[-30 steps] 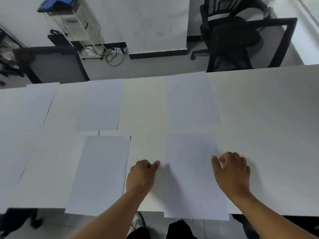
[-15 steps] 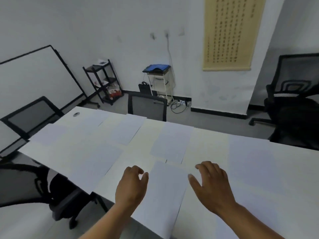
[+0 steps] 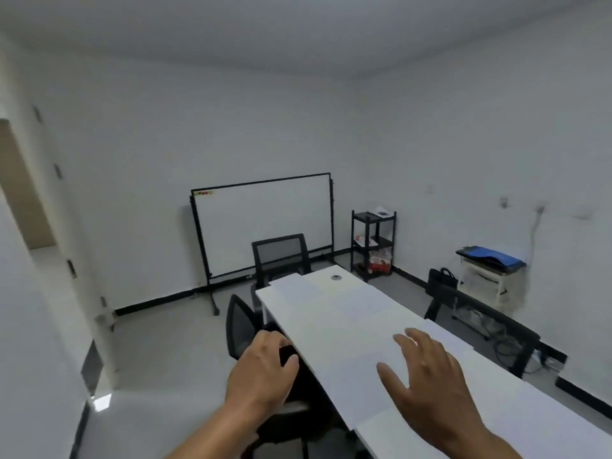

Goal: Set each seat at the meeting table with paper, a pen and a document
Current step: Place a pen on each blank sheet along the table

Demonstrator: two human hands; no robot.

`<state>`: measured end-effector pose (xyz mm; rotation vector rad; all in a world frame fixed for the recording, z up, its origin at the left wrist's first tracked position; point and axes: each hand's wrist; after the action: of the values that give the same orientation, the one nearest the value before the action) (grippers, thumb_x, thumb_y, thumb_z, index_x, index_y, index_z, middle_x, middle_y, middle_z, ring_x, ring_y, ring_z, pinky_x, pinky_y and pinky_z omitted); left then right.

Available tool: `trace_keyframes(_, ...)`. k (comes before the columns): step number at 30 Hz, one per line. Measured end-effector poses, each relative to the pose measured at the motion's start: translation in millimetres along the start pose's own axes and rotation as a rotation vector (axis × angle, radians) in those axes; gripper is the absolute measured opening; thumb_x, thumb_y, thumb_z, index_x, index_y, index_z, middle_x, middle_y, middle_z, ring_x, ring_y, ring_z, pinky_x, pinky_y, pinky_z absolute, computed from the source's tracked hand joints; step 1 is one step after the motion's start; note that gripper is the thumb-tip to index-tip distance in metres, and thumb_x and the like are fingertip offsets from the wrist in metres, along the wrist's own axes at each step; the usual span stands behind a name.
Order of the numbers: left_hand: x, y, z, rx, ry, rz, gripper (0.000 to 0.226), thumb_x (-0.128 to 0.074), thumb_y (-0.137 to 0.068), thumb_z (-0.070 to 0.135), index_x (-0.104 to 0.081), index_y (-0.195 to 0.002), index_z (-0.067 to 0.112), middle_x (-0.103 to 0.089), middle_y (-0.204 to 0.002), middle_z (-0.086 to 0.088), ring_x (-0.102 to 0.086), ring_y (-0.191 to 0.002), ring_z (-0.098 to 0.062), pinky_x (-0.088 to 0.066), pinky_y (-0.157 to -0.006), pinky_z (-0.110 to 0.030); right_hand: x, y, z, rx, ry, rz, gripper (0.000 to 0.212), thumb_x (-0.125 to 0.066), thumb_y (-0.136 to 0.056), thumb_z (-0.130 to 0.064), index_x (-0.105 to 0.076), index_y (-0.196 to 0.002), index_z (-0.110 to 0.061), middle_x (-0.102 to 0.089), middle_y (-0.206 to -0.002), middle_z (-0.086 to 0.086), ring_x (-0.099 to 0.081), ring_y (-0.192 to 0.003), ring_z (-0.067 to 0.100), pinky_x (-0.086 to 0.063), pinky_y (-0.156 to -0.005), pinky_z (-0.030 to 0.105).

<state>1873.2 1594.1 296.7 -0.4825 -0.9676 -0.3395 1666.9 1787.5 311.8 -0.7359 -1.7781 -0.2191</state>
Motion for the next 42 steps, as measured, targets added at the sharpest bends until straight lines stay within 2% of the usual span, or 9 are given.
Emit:
trace_keyframes(2,39,-3,-41,0.049,-0.028,0.048,0.032,-0.056,-0.103,0.052,-0.06,-0.129,0.034,-0.057,-0.131,0.016,-0.062,-0.103,-0.008,-0.056,-0.088,-0.027,-2,-18,-56,0.077,-0.019,-0.007,0.098,-0.008,-0.08,-0.081,-0.038,-0.16,-0.033,-0.026,-0.171,-0.01,-0.025,-0.156,0.013,-0.024,-0.127,0.038)
trace_keyframes(7,118,-16,-113,0.173,-0.039,0.169,0.047,-0.061,-0.101,0.053,-0.057,-0.142,0.031,-0.056,-0.145,0.012,-0.063,-0.12,-0.012,-0.05,-0.091,-0.028,-19,-59,-169,0.266,-0.019,-0.018,0.1,-0.009,-0.079,-0.081,-0.035,-0.163,-0.033,-0.024,-0.173,-0.008,-0.019,-0.16,0.014,-0.023,-0.128,0.037)
trace_keyframes(10,150,-32,-147,0.209,-0.033,0.255,0.051,-0.063,-0.1,0.053,-0.056,-0.145,0.03,-0.056,-0.147,0.011,-0.063,-0.124,-0.011,-0.052,-0.097,-0.028,-33,-90,-224,0.372,-0.045,-0.037,0.082,-0.027,-0.093,-0.077,-0.034,-0.163,-0.033,-0.023,-0.174,-0.007,-0.018,-0.16,0.015,-0.023,-0.127,0.036)
trace_keyframes(13,165,-53,-168,0.233,-0.06,0.305,0.054,-0.062,-0.101,0.056,-0.055,-0.147,0.031,-0.055,-0.15,0.014,-0.062,-0.126,-0.01,-0.051,-0.097,-0.026,-52,-123,-261,0.449,-0.039,-0.033,0.075,-0.038,-0.097,-0.072,-0.037,-0.161,-0.033,-0.026,-0.172,-0.008,-0.021,-0.159,0.015,-0.025,-0.126,0.034)
trace_keyframes(16,170,-88,-189,0.23,-0.121,0.344,0.055,-0.06,-0.101,0.057,-0.053,-0.149,0.031,-0.054,-0.15,0.014,-0.06,-0.129,-0.012,-0.052,-0.099,-0.029,-75,-168,-294,0.501,-0.049,-0.051,0.079,-0.034,-0.094,-0.074,-0.037,-0.16,-0.032,-0.027,-0.172,-0.006,-0.021,-0.159,0.016,-0.025,-0.126,0.034)
trace_keyframes(20,177,-143,-210,0.244,-0.201,0.383,0.06,-0.057,-0.101,0.059,-0.049,-0.154,0.03,-0.051,-0.153,0.014,-0.061,-0.13,-0.013,-0.054,-0.101,-0.032,-105,-237,-331,0.565,-0.061,-0.056,0.099,-0.017,-0.081,-0.081,-0.029,-0.166,-0.03,-0.024,-0.175,-0.005,-0.017,-0.162,0.018,-0.023,-0.13,0.037)
trace_keyframes(24,187,-201,-237,0.293,-0.279,0.399,0.065,-0.054,-0.102,0.062,-0.044,-0.158,0.031,-0.047,-0.157,0.013,-0.057,-0.135,-0.015,-0.054,-0.104,-0.035,-128,-305,-368,0.647,-0.105,-0.095,0.088,-0.041,-0.098,-0.072,-0.017,-0.17,-0.027,-0.019,-0.177,-0.004,-0.014,-0.164,0.018,-0.02,-0.132,0.039)
trace_keyframes(31,213,-285,-296,0.367,-0.36,0.396,0.07,-0.049,-0.104,0.062,-0.035,-0.164,0.029,-0.037,-0.166,0.011,-0.049,-0.147,-0.016,-0.047,-0.114,-0.038,-167,-403,-439,0.73,-0.121,-0.099,0.09,-0.041,-0.099,-0.071,-0.012,-0.171,-0.026,-0.018,-0.177,-0.001,-0.015,-0.164,0.02,-0.019,-0.132,0.039)
trace_keyframes(42,262,-444,-471,0.37,-0.417,0.411,0.071,-0.048,-0.104,0.059,-0.031,-0.166,0.029,-0.03,-0.173,0.008,-0.038,-0.156,-0.017,-0.039,-0.119,-0.041,-269,-551,-618,0.756,-0.146,-0.062,0.087,-0.044,-0.101,-0.069,-0.013,-0.169,-0.026,-0.019,-0.177,0.003,-0.014,-0.163,0.023,-0.019,-0.132,0.041)
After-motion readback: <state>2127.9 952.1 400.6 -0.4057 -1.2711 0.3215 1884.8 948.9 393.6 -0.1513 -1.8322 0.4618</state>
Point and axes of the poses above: each hand's wrist, its own y-axis away from the middle knuckle, its own x-axis out of the back of the hand, z = x × y
